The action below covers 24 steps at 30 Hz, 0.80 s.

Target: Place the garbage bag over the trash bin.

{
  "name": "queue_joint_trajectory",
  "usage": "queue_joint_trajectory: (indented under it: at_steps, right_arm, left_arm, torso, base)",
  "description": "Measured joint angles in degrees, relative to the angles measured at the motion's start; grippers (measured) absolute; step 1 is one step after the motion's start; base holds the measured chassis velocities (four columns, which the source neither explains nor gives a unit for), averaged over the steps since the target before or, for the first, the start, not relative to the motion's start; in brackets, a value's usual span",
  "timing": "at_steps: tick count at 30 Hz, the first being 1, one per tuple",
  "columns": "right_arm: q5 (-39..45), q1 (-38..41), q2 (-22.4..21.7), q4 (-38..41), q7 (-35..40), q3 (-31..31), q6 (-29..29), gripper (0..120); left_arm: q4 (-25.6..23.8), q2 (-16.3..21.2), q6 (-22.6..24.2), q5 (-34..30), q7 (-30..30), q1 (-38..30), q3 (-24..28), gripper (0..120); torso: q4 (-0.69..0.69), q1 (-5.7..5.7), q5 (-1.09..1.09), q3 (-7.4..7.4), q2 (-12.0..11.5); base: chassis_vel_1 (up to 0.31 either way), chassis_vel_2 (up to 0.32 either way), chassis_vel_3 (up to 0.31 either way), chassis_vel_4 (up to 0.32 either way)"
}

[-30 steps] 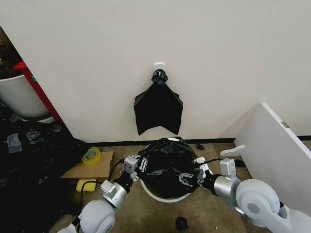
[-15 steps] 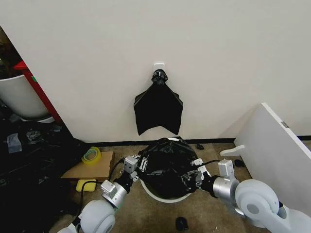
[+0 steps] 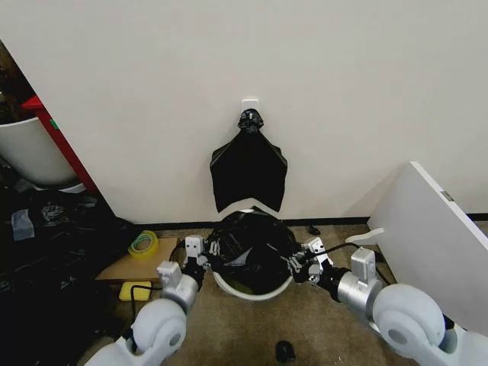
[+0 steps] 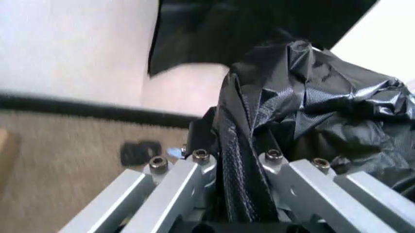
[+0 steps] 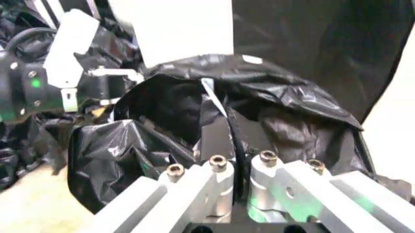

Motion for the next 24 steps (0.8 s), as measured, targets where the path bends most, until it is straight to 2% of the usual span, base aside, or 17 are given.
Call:
queue_joint_trajectory:
  at_steps: [2, 3, 5, 6, 8, 12, 24]
  right_arm:
    - [-0.99, -0.20, 0.11, -0.27, -0.28, -0.22, 1.12, 0]
    - [-5.93, -0.82, 0.70, -1.90, -1.25, -1.33, 6.10, 0]
    - [-10.14, -1.21, 1.25, -3.42, -1.98, -2.13, 10.11, 0]
    - [-10.14, -1.21, 1.25, -3.42, -1.98, -2.13, 10.11, 0]
    - [-13.61, -2.07, 1.45, -4.50, -3.09, -2.62, 13.77, 0]
    - [-17.00, -3.64, 1.06, -5.54, -4.80, -2.33, 18.03, 0]
    - [-17.44, -6.84, -0.79, -7.54, -12.22, -0.96, 28.96, 0]
  left_arm:
    - [-0.08, -0.13, 0.42, -1.11, -0.53, -0.20, -0.07, 5]
    - [-0.52, -0.69, 2.43, -6.61, -3.13, -1.04, -0.49, 5]
    - [-0.91, -1.19, 4.38, -12.12, -5.85, -1.66, -0.96, 5]
    - [-0.91, -1.19, 4.38, -12.12, -5.85, -1.66, -0.96, 5]
    - [-1.24, -1.65, 5.77, -17.49, -8.94, -2.18, -1.66, 5]
    - [-1.43, -1.89, 6.73, -22.18, -11.45, -3.09, -2.57, 5]
    - [0.71, -1.50, 7.48, -25.22, -14.14, -5.16, -3.52, 5]
  torso:
    - [0.00, 0.00, 0.00, 0.00, 0.00]
    - [0.01, 0.00, 0.02, 0.00, 0.00]
    - [0.00, 0.00, 0.01, 0.00, 0.00]
    - [0.00, 0.00, 0.01, 0.00, 0.00]
    - [0.01, 0.00, 0.01, 0.00, 0.00]
    - [0.01, 0.00, 0.01, 0.00, 0.00]
    - [0.01, 0.00, 0.00, 0.00, 0.00]
  base:
    - [0.000, 0.000, 0.000, 0.000]
    - [0.000, 0.000, 0.000, 0.000]
    - [0.000, 0.000, 0.000, 0.000]
    - [0.000, 0.000, 0.000, 0.000]
    - [0.000, 0.000, 0.000, 0.000]
    - [0.000, 0.000, 0.000, 0.000]
    - [0.000, 0.000, 0.000, 0.000]
